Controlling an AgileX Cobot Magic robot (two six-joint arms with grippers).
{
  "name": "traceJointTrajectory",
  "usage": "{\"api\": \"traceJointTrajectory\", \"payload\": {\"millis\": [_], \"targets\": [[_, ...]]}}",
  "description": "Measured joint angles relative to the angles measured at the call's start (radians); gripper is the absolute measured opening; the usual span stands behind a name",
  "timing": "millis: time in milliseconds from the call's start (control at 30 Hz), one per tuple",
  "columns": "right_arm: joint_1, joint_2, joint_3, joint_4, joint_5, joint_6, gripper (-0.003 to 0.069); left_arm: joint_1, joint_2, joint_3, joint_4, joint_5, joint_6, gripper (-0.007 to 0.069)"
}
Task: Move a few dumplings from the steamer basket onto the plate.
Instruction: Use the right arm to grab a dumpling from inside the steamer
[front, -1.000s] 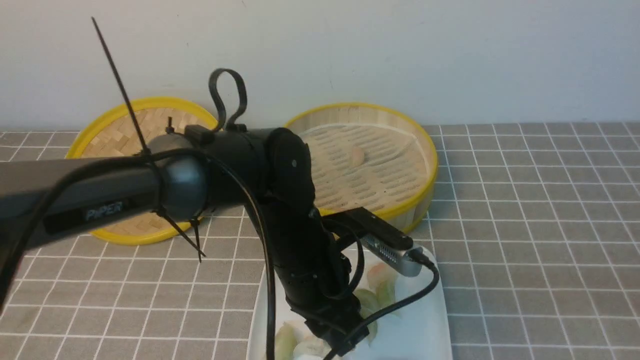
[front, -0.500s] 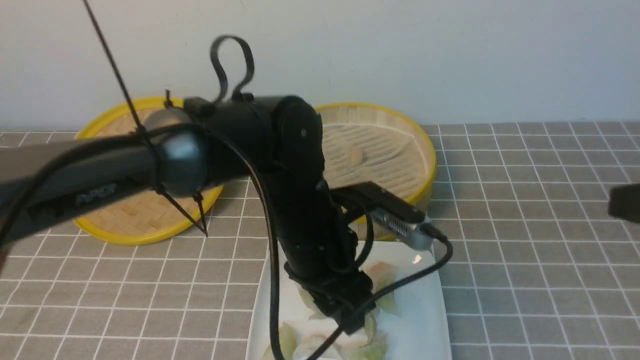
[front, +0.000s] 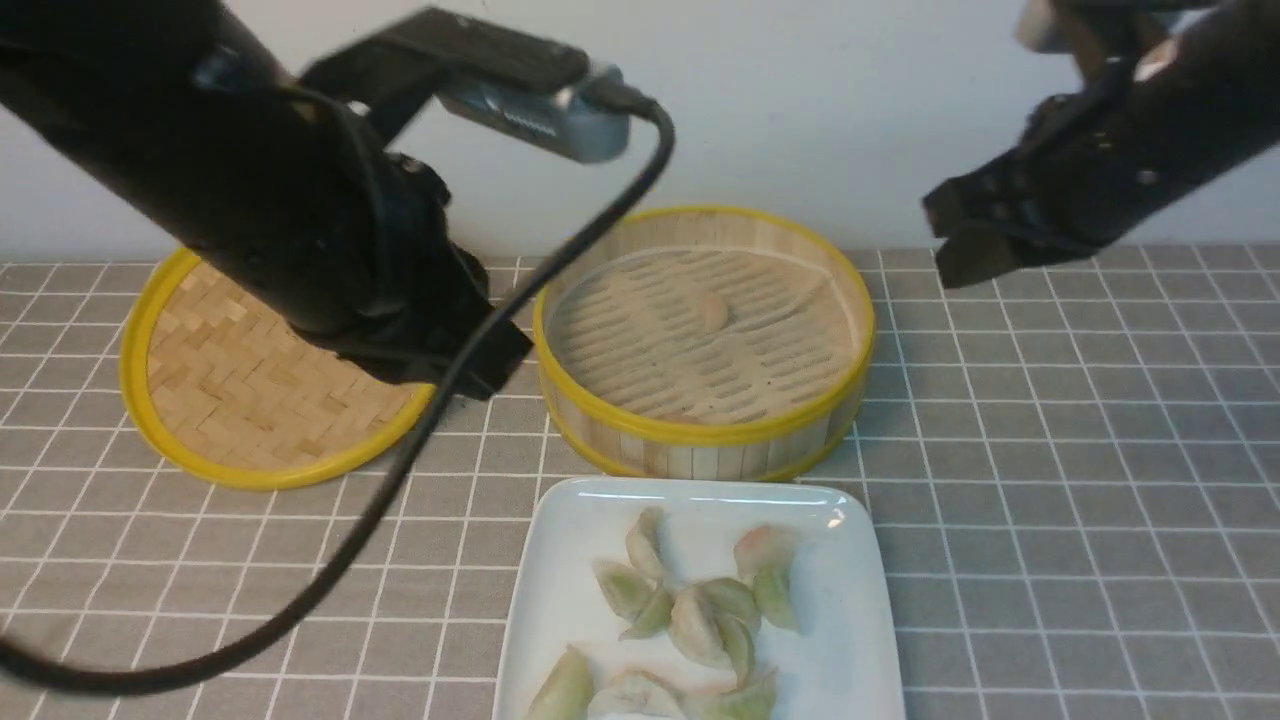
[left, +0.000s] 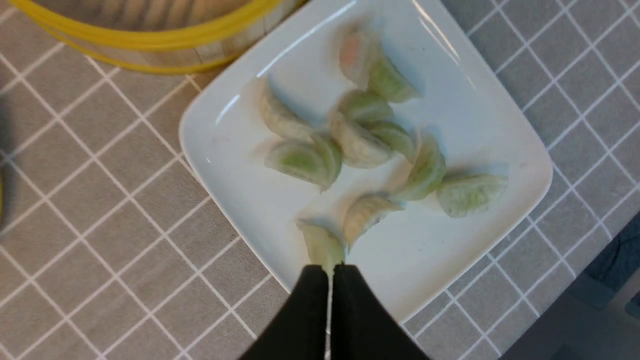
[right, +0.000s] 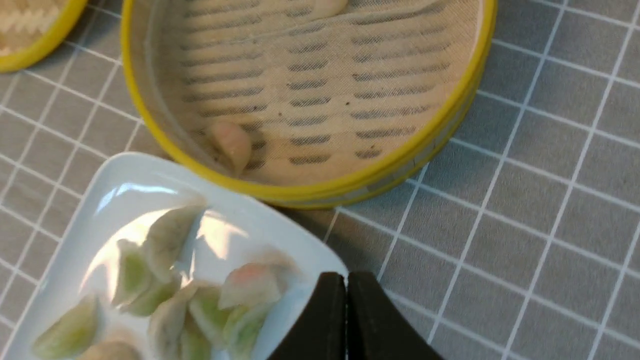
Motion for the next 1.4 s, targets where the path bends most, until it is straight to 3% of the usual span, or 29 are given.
{"api": "traceJointTrajectory", "payload": {"millis": [133,233,400,667,767,1033,1300,1400], "targets": [[0.030,0.260,-0.259,-0.030,0.089,0.016,0.0029,0.001,-0.114,0.000,-0.002,0.014,-0.018,-0.0005],[0.045,0.537,-0.583,-0.055,0.121,0.046,0.0094,0.001,-0.220,0.000,0.003,0.023,-0.056,-0.0005],[0.057,0.758,-0.866,-0.066,0.126,0.121,0.0199,0.001,-0.319,0.000,0.052,0.027,-0.097,-0.0005],[0.091,0.872,-0.989,-0.083,0.134,0.053,0.0383,0.001,-0.416,0.004,0.157,0.043,-0.136,-0.0005],[0.106,0.891,-0.994,-0.085,0.134,0.018,0.0418,0.001,-0.423,0.034,0.201,0.043,-0.142,-0.0005],[0.141,0.906,-0.994,-0.091,0.057,-0.013,0.0435,0.001,-0.420,0.181,0.249,0.043,-0.152,-0.0005],[0.145,0.941,-0.998,-0.149,0.037,-0.012,0.0435,0.001,-0.423,0.200,0.252,0.044,-0.154,-0.0005],[0.145,0.946,-1.003,-0.157,0.035,-0.005,0.0379,0.001,-0.428,0.200,0.252,0.044,-0.155,-0.0005]]}}
